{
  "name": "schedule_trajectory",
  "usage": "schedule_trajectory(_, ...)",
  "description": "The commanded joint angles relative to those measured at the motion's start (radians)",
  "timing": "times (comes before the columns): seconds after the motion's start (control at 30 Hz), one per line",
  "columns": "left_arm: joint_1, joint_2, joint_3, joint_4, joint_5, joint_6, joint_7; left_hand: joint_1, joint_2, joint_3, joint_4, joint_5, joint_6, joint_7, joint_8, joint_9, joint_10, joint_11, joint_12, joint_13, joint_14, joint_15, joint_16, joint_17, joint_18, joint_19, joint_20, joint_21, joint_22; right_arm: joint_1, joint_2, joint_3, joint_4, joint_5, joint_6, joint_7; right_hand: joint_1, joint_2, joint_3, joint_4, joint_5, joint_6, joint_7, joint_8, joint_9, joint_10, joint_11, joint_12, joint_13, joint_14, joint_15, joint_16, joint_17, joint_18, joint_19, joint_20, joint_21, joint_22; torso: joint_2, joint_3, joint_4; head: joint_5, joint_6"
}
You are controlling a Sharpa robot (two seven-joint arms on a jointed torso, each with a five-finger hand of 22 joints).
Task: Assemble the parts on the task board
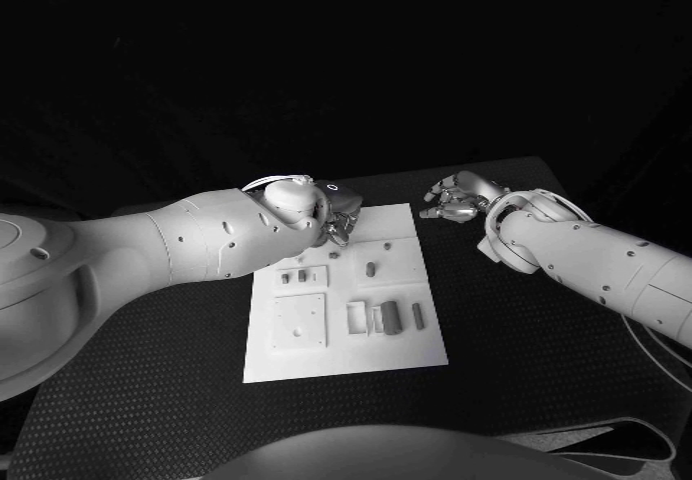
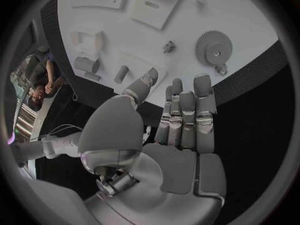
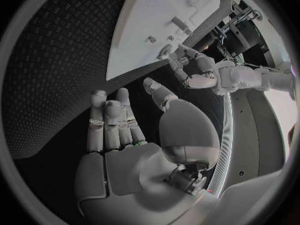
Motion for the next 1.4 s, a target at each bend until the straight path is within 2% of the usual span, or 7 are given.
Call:
schedule_trajectory(0.03, -0.001, 0.010, -0.001, -0.007, -0.071, 0.060, -0.093, -0.009, -0.007, -0.012, -0.002, 0.003, 0.003, 0.001, 0.004, -0.001, -0.003, -0.004, 0.009, 0.014, -0.005, -0.004, 0.004, 0.010, 0.054, -0.005, -0.014, 0.009, 0.025, 0.000, 0.002, 0.000, 0.002, -0.007, 0.013, 0.003, -0.006, 0.000, 0.000, 0.004, -0.001, -0.001, 0.011, 0.007, -0.001, -0.009, 0.001, 0.006, -0.002, -0.006, 0.002, -0.005, -0.002, 0.015, -0.002, -0.008, -0.006, 0.015, 0.000, -0.0005, 0.0004, -0.003, -0.002)
schedule_trajectory(0.13, -0.006, 0.017, -0.001, -0.014, -0.071, 0.072, -0.085, -0.014, -0.008, -0.018, -0.003, 0.003, 0.002, 0.001, 0.004, -0.002, -0.010, -0.004, 0.016, 0.025, -0.007, -0.004, 0.005, 0.016, 0.052, -0.008, -0.017, 0.014, 0.025, 0.000, 0.002, 0.000, 0.003, -0.007, 0.014, 0.003, -0.006, 0.000, 0.000, 0.004, -0.001, -0.001, 0.011, 0.007, -0.001, -0.009, 0.001, 0.006, -0.002, -0.006, 0.002, -0.005, -0.002, 0.015, -0.002, -0.008, -0.006, 0.015, 0.000, -0.0025, 0.0003, -0.004, -0.004)
schedule_trajectory(0.27, -0.014, 0.020, -0.001, -0.022, -0.071, 0.099, -0.080, -0.011, 0.000, -0.019, -0.010, 0.003, 0.006, -0.001, 0.006, -0.003, -0.035, 0.000, 0.019, 0.040, -0.015, 0.000, 0.000, 0.024, 0.047, -0.019, -0.018, 0.018, 0.024, 0.000, 0.003, 0.000, 0.004, -0.007, 0.013, 0.003, -0.006, 0.000, 0.000, 0.004, -0.001, -0.001, 0.011, 0.007, -0.001, -0.009, 0.001, 0.006, -0.002, -0.006, 0.002, -0.005, -0.002, 0.015, -0.002, -0.008, -0.006, 0.015, 0.000, -0.0013, 0.0000, -0.007, -0.007)
schedule_trajectory(0.4, -0.021, 0.018, -0.001, -0.025, -0.071, 0.116, -0.075, -0.007, 0.005, -0.017, -0.013, 0.004, 0.015, -0.004, 0.009, -0.004, -0.060, 0.007, 0.012, 0.043, -0.018, 0.006, -0.003, 0.029, 0.048, -0.024, -0.015, 0.021, 0.024, 0.000, 0.003, 0.000, 0.003, -0.007, 0.013, 0.003, -0.006, 0.000, 0.000, 0.004, -0.001, -0.001, 0.011, 0.007, -0.001, -0.009, 0.001, 0.006, -0.002, -0.006, 0.002, -0.005, -0.002, 0.015, -0.002, -0.008, -0.006, 0.015, 0.000, -0.0030, -0.0007, -0.010, -0.008)
schedule_trajectory(0.5, -0.029, 0.017, -0.001, -0.032, -0.071, 0.110, -0.064, -0.006, 0.008, -0.017, -0.014, 0.004, 0.020, -0.007, 0.012, -0.004, -0.063, 0.008, 0.012, 0.045, -0.016, 0.007, -0.003, 0.032, 0.049, -0.024, -0.013, 0.023, 0.024, 0.000, 0.003, 0.000, 0.002, -0.007, 0.012, 0.003, -0.006, 0.000, 0.000, 0.004, -0.001, -0.001, 0.011, 0.007, -0.001, -0.009, 0.001, 0.006, -0.002, -0.006, 0.002, -0.005, -0.002, 0.015, -0.002, -0.008, -0.006, 0.015, 0.000, -0.0046, 0.0008, -0.012, -0.010)
schedule_trajectory(0.87, -0.050, 0.012, -0.001, -0.041, -0.057, 0.053, -0.031, -0.008, 0.003, -0.019, -0.014, 0.005, 0.020, -0.006, 0.010, -0.006, -0.069, 0.010, 0.009, 0.047, -0.010, 0.008, 0.000, 0.038, 0.053, -0.019, -0.012, 0.032, 0.025, 0.000, 0.004, 0.000, 0.003, -0.007, 0.012, 0.003, -0.006, 0.000, 0.000, 0.004, -0.001, -0.002, 0.011, 0.007, -0.001, -0.009, 0.001, 0.007, -0.002, -0.006, 0.002, -0.005, -0.002, 0.015, -0.002, -0.008, -0.006, 0.015, 0.000, -0.0055, 0.0019, -0.016, -0.015)
schedule_trajectory(1.4, -0.063, 0.014, -0.001, -0.054, -0.033, 0.016, -0.006, -0.005, 0.010, -0.010, -0.010, 0.006, 0.018, -0.005, 0.007, -0.010, -0.081, 0.014, 0.000, 0.044, -0.009, 0.012, 0.000, 0.044, 0.058, -0.020, -0.008, 0.038, 0.024, 0.000, 0.003, 0.000, 0.004, -0.007, 0.012, 0.003, -0.006, 0.001, 0.000, 0.004, -0.001, -0.002, 0.011, 0.007, -0.002, -0.009, 0.001, 0.007, -0.002, -0.006, 0.002, -0.004, -0.002, 0.015, -0.002, -0.008, -0.006, 0.015, -0.001, -0.0031, 0.0015, -0.020, -0.016)
